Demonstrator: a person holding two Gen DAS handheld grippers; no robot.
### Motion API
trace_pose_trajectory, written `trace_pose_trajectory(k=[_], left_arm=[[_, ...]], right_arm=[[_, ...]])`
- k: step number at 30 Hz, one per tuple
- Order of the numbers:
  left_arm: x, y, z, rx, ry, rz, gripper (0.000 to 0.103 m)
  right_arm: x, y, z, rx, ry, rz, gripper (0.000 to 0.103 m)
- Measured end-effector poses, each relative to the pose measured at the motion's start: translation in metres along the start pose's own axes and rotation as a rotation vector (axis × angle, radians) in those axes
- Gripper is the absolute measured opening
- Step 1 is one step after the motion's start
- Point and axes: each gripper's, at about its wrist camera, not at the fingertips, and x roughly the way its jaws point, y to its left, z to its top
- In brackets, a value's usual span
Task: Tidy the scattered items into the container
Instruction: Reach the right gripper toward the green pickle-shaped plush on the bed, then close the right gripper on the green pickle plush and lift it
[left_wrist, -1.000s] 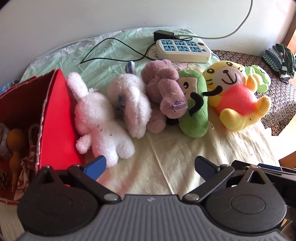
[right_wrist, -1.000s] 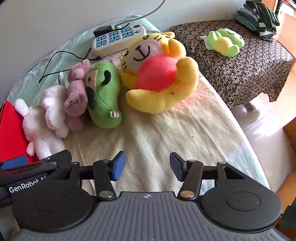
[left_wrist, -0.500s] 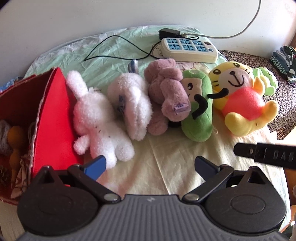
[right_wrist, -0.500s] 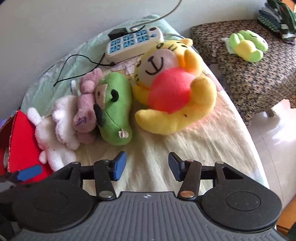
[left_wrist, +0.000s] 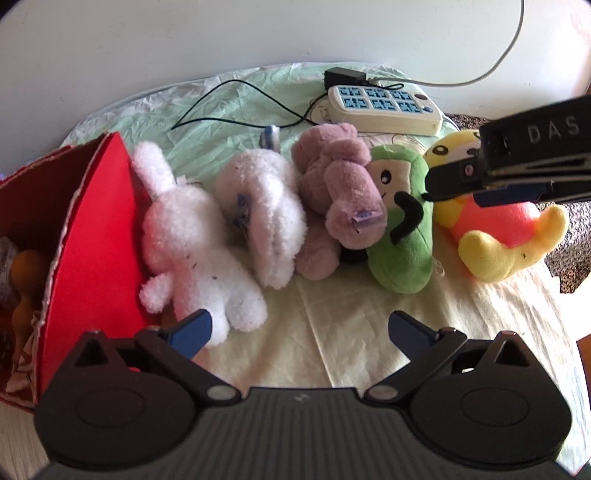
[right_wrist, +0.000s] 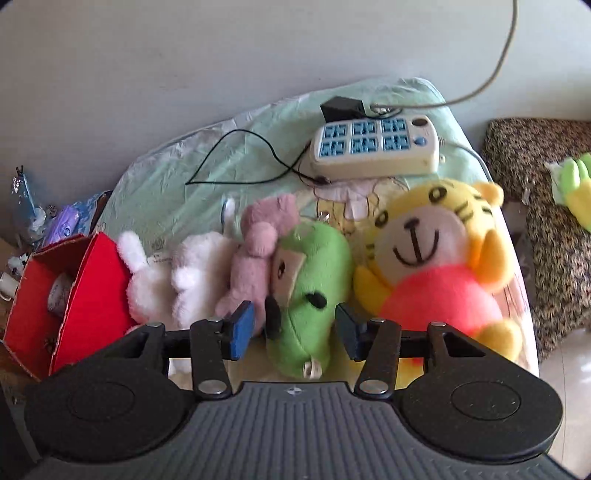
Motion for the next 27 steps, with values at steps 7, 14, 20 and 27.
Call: trace_pose_trajectory(k=[7, 14, 20, 27], left_arm=[[-0.004, -0.008, 0.016, 0.012, -0.053, -0.063, 0.101], [-0.005, -0.044, 0.019, 0.159, -0.094, -0.15, 0.101], [0.002, -0.062, 0.02, 0.243, -0.086, -0.238, 0.101], [0.049, -0.076, 0.017, 0.239, 0.009, -0.231, 0.1]], right_arm=[[0.016, -0.012, 0.019, 0.018, 0.004, -0.01, 0.052], [0.027, -0.024, 0.031, 0.044, 0.035, 0.011, 0.053], [0.048, -0.031, 0.035, 0.057, 0.105, 0.024, 0.056], [0.073, -0.032, 0.039, 0.064, 0.165, 0.066, 0.068]])
